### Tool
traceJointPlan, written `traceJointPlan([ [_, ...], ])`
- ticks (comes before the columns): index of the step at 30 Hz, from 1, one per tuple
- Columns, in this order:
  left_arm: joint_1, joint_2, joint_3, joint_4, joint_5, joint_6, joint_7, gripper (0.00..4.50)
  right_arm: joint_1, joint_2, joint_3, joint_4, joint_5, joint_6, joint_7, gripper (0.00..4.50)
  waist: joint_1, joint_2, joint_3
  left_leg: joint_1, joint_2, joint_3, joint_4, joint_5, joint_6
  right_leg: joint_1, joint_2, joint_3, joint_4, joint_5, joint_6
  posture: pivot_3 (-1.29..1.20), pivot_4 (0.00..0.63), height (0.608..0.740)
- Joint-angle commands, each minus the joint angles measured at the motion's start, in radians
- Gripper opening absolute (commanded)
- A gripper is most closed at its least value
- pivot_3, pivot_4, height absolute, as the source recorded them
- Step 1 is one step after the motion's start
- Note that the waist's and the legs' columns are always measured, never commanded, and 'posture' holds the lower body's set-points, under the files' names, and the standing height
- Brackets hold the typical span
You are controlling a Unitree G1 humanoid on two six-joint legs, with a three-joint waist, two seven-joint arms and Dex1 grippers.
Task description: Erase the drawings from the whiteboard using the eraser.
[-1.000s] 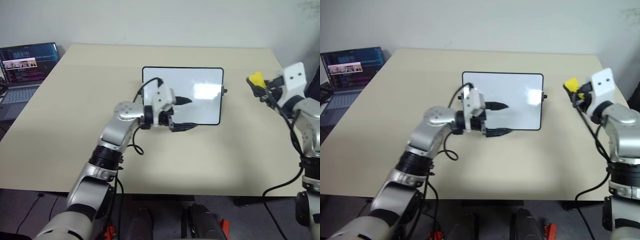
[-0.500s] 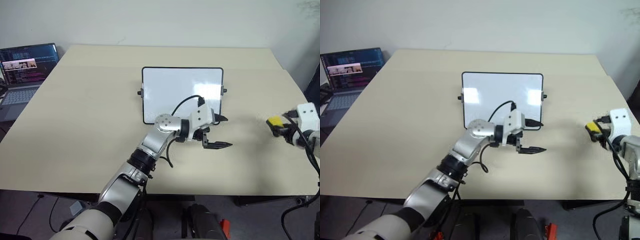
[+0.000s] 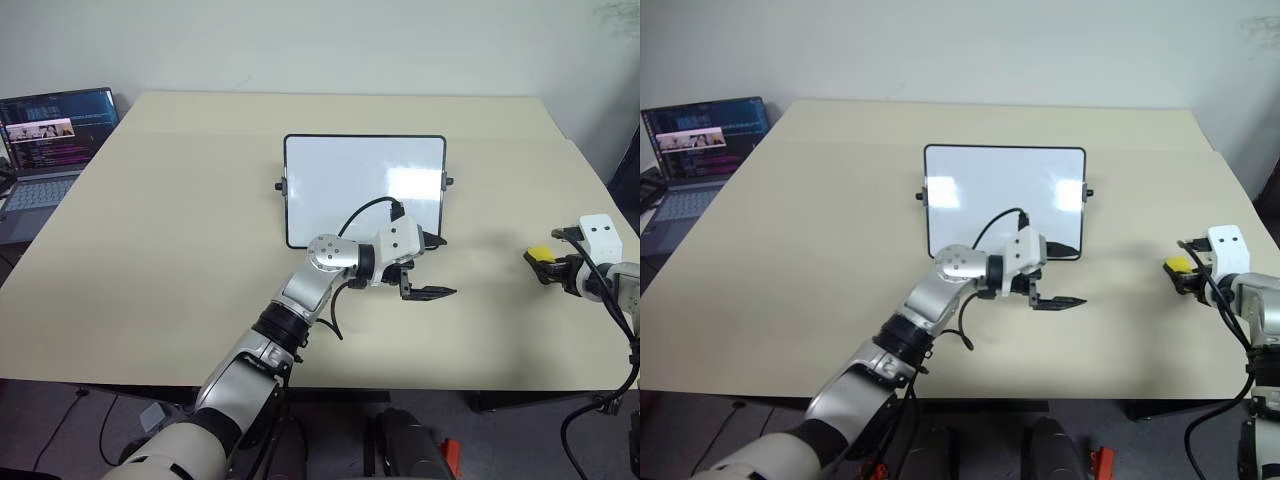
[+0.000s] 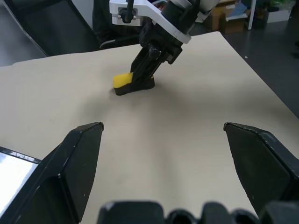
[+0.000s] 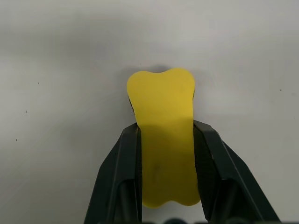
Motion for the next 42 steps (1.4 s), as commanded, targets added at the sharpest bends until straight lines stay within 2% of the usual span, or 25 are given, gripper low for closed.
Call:
traceJointPlan([
  [1,-0.004,0.002,0.007,-0.052,-0.002,0.002,0.006,4.5,-0.014,-0.008,-0.004,0.009,-0.001,0.004,-0.002,1.47,0.0,0.0,0.0,0.0,0.0,0.0,0.0,0.0,0.0,0.0,0.0,0.0,0.0,0.0,0.0,0.0,0.15,0.74],
  [15,-0.006,0.021,0.016,-0.06,-0.007,0.019,0.015,4.5,-0.004,-0.016,-0.044,-0.064,0.05,0.045,0.005,1.47,0.0,0.0,0.0,0.001,0.0,0.0,0.0,0.0,0.0,0.001,0.0,0.0,0.0,0.0,0.0,0.0,0.15,0.74],
  [42,-0.008,0.018,0.027,-0.058,-0.009,0.032,0.025,4.5,-0.018,-0.031,-0.086,-0.028,0.053,0.016,-0.028,1.47,0.002,0.0,0.0,0.001,0.0,0.0,0.0,0.0,0.0,0.001,0.0,0.0,0.001,0.001,-0.001,0.0,0.15,0.74],
])
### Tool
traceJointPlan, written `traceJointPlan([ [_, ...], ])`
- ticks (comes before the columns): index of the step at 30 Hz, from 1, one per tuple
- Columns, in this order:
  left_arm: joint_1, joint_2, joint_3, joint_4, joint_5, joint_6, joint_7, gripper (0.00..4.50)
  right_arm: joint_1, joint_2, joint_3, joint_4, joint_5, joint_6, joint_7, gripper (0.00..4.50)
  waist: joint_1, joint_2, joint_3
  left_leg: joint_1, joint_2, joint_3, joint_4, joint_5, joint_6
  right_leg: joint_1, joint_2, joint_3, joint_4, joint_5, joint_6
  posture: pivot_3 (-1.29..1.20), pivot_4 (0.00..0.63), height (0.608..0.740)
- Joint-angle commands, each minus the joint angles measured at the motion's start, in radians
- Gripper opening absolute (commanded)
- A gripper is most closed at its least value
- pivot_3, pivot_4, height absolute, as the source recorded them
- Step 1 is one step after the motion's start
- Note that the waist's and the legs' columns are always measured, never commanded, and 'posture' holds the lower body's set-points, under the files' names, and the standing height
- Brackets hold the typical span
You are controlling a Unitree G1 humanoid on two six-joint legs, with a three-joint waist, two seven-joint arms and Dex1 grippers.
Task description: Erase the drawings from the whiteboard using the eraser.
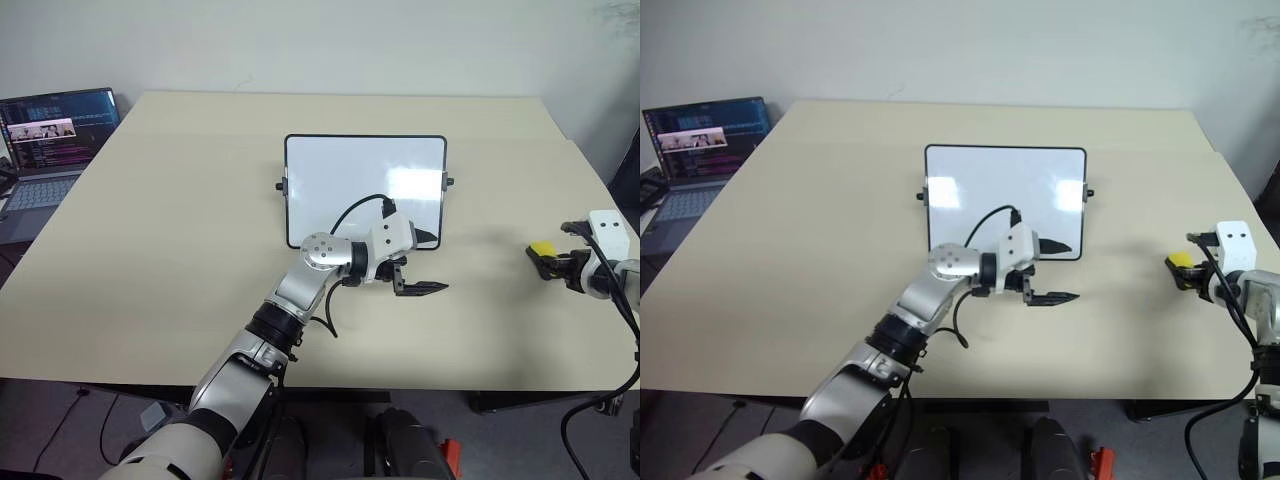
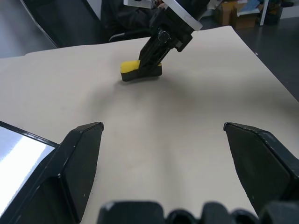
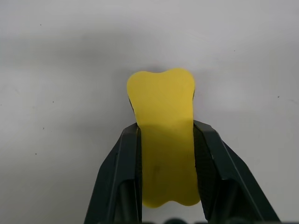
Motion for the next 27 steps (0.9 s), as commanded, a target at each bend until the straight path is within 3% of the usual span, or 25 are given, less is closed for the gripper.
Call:
traceJointPlan([
  [1,-0.011,-0.007,0.014,-0.039,-0.009,-0.004,0.01,4.5,-0.012,-0.031,-0.024,-0.004,-0.008,-0.03,-0.006,1.47,0.0,0.0,0.0,0.0,0.0,0.0,0.0,0.0,0.0,0.0,0.0,0.0,0.0,0.0,-0.001,0.0,0.15,0.74],
  [15,-0.013,-0.008,0.015,-0.034,-0.01,-0.005,0.015,4.5,-0.02,-0.012,-0.052,0.015,0.001,-0.037,-0.029,1.47,0.0,0.0,0.0,0.0,0.0,0.0,0.0,0.0,0.0,0.0,0.0,0.0,0.0,0.002,-0.003,0.0,0.15,0.74],
  [20,-0.013,-0.008,0.015,-0.033,-0.01,-0.005,0.013,4.5,0.012,-0.009,-0.05,-0.029,0.042,-0.054,0.041,1.47,0.0,0.0,0.0,0.0,0.0,0.0,0.0,0.0,0.0,0.0,0.0,0.0,0.0,0.002,-0.003,0.0,0.15,0.74],
  [26,-0.011,-0.006,0.012,-0.038,-0.009,-0.006,0.01,4.5,0.013,-0.002,-0.036,-0.022,0.025,-0.042,-0.004,1.47,0.002,0.001,0.0,0.0,0.0,0.0,0.001,0.0,0.0,0.0,0.0,0.0,0.001,0.002,-0.003,0.0,0.15,0.74],
  [27,-0.011,-0.006,0.013,-0.038,-0.009,-0.005,0.01,4.5,0.019,0.003,-0.043,-0.037,0.043,-0.037,0.01,1.69,0.002,0.001,0.0,0.0,0.0,0.0,0.0,0.0,0.0,0.0,0.0,0.0,0.001,0.002,-0.003,0.0,0.15,0.74],
])
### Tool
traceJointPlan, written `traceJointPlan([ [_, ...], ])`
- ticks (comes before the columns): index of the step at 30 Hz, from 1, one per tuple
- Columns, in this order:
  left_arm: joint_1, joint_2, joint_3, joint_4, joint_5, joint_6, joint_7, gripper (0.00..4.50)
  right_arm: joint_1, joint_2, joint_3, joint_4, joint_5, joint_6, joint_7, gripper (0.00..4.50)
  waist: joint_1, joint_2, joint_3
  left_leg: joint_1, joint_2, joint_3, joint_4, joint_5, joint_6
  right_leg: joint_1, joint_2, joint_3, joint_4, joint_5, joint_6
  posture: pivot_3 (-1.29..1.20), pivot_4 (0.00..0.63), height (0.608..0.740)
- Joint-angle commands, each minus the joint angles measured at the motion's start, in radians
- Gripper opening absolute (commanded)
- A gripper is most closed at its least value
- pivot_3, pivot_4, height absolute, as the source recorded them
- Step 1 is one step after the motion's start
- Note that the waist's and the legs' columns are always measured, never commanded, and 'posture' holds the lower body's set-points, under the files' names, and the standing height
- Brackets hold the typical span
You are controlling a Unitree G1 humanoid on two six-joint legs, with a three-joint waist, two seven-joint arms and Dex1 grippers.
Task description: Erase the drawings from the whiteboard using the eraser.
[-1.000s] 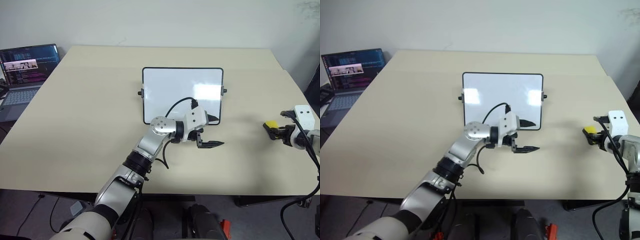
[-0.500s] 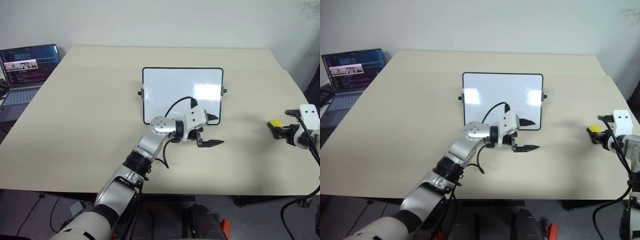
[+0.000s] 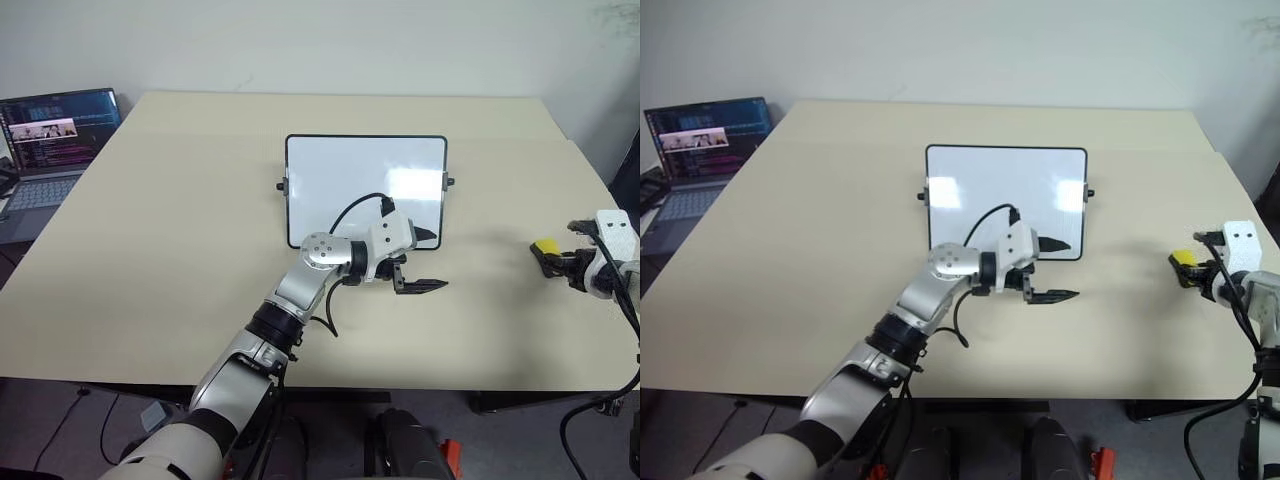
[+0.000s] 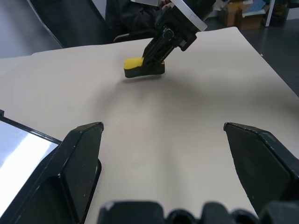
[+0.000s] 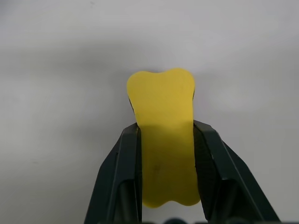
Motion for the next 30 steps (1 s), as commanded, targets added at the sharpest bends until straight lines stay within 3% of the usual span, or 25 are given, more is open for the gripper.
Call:
traceJointPlan([
  [1,-0.011,-0.006,0.007,-0.038,-0.009,-0.006,-0.004,4.5,0.012,-0.004,-0.016,-0.063,0.031,0.005,0.03,1.69,0.0,0.0,0.0,0.0,0.0,0.0,0.0,0.0,0.0,0.0,0.0,0.0,0.0,0.0,0.0,0.0,0.15,0.74],
  [3,-0.011,-0.006,0.008,-0.038,-0.009,-0.006,-0.003,4.5,-0.008,-0.004,-0.01,-0.025,-0.002,0.004,-0.021,1.96,-0.001,0.0,0.0,0.0,0.0,0.0,0.0,0.0,0.0,0.0,0.0,0.0,0.0,0.0,0.0,0.0,0.15,0.74],
  [5,-0.01,-0.006,0.008,-0.039,-0.009,-0.006,-0.002,4.5,-0.003,-0.012,0.005,-0.013,-0.012,-0.015,-0.011,2.58,0.0,0.0,0.0,0.0,0.0,0.0,0.0,0.0,0.0,0.0,0.0,0.0,0.0,0.0,0.0,0.0,0.15,0.74],
  [7,-0.009,-0.006,0.007,-0.039,-0.008,-0.007,-0.002,4.5,0.003,-0.008,-0.006,-0.027,0.0,-0.019,-0.004,2.58,-0.001,0.0,0.0,0.0,0.0,0.0,0.0,0.0,0.0,0.0,0.0,0.0,0.0,0.0,0.0,0.0,0.15,0.74],
  [10,-0.009,-0.005,0.009,-0.04,-0.008,-0.006,0.0,4.5,-0.013,-0.009,0.001,-0.021,-0.015,0.002,-0.04,3.12,-0.001,0.001,0.0,0.0,0.0,0.0,0.0,0.0,0.0,0.0,0.0,0.0,0.0,0.0,0.0,0.0,0.15,0.74],
  [12,-0.009,-0.005,0.01,-0.04,-0.009,-0.005,0.001,4.5,-0.007,-0.022,0.019,0.0,-0.027,-0.018,-0.024,3.77,0.0,0.001,0.0,0.0,0.0,0.0,0.0,0.0,0.0,0.0,0.0,0.0,0.0,0.0,0.0,0.0,0.15,0.74],
  [14,-0.008,-0.004,0.01,-0.042,-0.008,-0.005,0.001,4.5,-0.005,-0.014,0.008,-0.002,-0.012,-0.021,-0.01,3.77,0.001,0.001,0.0,0.0,0.0,0.0,0.0,0.0,0.0,0.0,0.0,0.0,0.0,0.0,0.0,0.0,0.15,0.74],
  [18,-0.006,0.003,0.013,-0.045,-0.007,-0.002,0.006,4.5,-0.01,-0.008,-0.003,-0.025,-0.006,-0.011,-0.021,4.48,0.0,0.001,-0.001,0.001,0.0,0.0,0.0,0.0,0.0,0.0,0.0,0.0,0.0,0.0,0.0,0.0,0.15,0.74],
  [25,-0.004,0.03,0.032,-0.057,-0.012,0.007,0.016,4.5,-0.047,-0.03,-0.019,-0.116,0.014,0.017,-0.034,4.48,-0.001,0.001,-0.001,0.001,0.0,0.001,0.0,0.0,0.0,0.001,0.0,0.001,0.0,0.0,0.0,0.0,0.15,0.74],
  [30,0.025,0.086,0.152,-0.098,-0.057,0.043,0.105,4.5,-0.144,0.075,-0.077,-0.187,0.033,-0.054,-0.144,4.48,-0.011,0.001,-0.001,0.002,0.0,0.001,0.0,0.0,0.0,0.001,0.0,0.001,0.001,0.0,0.0,0.0,0.15,0.74],
])
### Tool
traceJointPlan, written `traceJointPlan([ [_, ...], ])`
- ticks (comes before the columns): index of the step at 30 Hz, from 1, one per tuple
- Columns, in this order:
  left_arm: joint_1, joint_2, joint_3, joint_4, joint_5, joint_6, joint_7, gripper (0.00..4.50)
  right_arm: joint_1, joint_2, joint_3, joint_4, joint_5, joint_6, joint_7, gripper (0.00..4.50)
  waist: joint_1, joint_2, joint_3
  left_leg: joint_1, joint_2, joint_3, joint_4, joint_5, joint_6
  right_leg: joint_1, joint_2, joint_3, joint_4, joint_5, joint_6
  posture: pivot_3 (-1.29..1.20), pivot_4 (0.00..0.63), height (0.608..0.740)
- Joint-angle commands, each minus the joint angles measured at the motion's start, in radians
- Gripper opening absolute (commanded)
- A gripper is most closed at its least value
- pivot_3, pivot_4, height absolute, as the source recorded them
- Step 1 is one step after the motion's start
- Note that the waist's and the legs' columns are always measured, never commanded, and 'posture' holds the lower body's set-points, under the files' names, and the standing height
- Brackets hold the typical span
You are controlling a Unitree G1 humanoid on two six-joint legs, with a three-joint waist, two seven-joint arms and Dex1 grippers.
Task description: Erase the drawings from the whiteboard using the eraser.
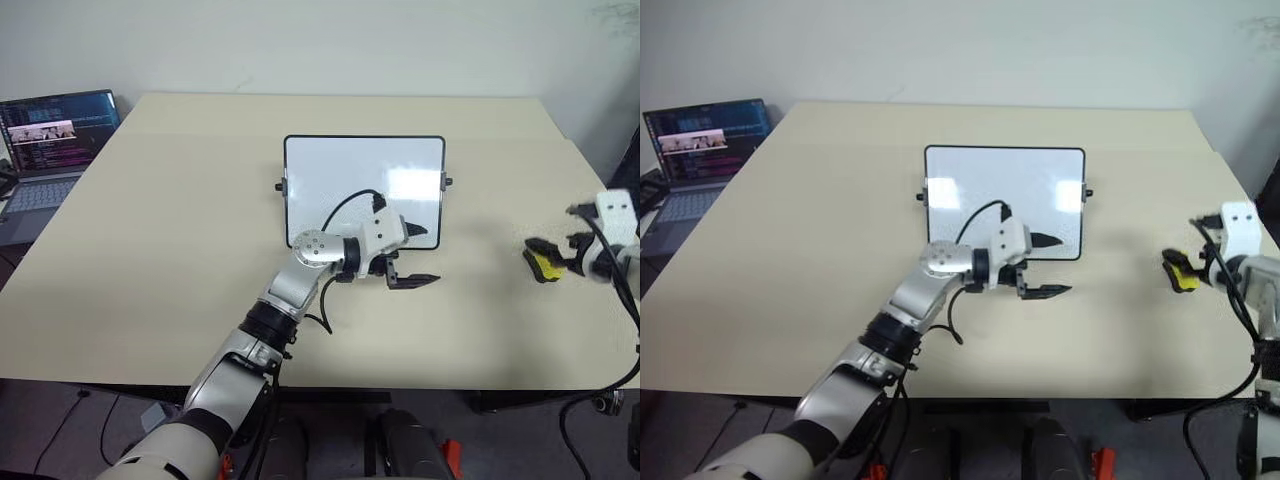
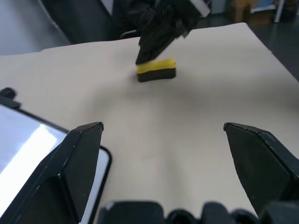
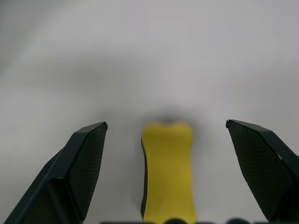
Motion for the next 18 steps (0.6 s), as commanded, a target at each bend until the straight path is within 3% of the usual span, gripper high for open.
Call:
traceJointPlan([
  [1,0.027,0.036,0.13,-0.078,-0.057,0.024,0.092,4.5,-0.062,0.092,-0.045,-0.078,0.02,-0.106,-0.075,4.48,-0.01,0.0,0.0,0.001,0.0,0.0,0.0,0.0,0.0,0.0,0.0,0.0,0.0,0.0,0.0,0.0,0.15,0.74],
  [9,0.069,0.139,0.442,-0.168,-0.099,0.009,0.419,4.5,-0.044,0.327,-0.048,-0.021,-0.012,-0.381,-0.205,4.48,-0.014,0.0,0.0,0.0,0.0,0.0,0.0,0.0,0.0,0.001,0.0,0.0,0.0,0.0,0.0,0.0,0.15,0.74],
  [13,0.116,0.219,0.505,-0.138,-0.062,-0.026,0.507,4.5,-0.044,0.41,-0.083,0.069,-0.008,-0.575,-0.268,4.48,-0.014,0.0,0.0,0.001,0.0,0.0,0.0,0.0,0.0,0.001,0.0,-0.001,0.0,0.001,0.0,0.0,0.15,0.74],
  [18,0.191,0.254,0.521,-0.065,-0.022,-0.077,0.592,4.5,-0.042,0.448,-0.04,0.18,-0.021,-0.729,-0.228,4.48,-0.013,0.0,0.0,0.001,0.0,-0.001,-0.001,0.0,0.0,0.001,0.0,-0.001,0.001,0.001,-0.001,0.0,0.15,0.74],
])
